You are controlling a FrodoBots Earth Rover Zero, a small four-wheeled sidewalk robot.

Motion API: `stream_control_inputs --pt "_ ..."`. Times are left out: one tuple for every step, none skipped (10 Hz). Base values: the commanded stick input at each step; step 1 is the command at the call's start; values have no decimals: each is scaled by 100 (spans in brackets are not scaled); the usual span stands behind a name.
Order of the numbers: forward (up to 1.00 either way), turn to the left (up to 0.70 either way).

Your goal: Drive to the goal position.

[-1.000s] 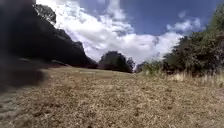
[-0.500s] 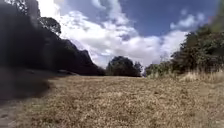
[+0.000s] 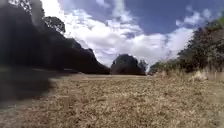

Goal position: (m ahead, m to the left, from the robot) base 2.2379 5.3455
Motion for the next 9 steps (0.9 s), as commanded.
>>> stream_control_inputs --pt "70 -20" --pt "70 -5" --pt "70 -1" --pt "70 0" --pt "70 0" --pt "70 -22" --pt "70 -35" --pt "70 -35" --pt "70 -35"
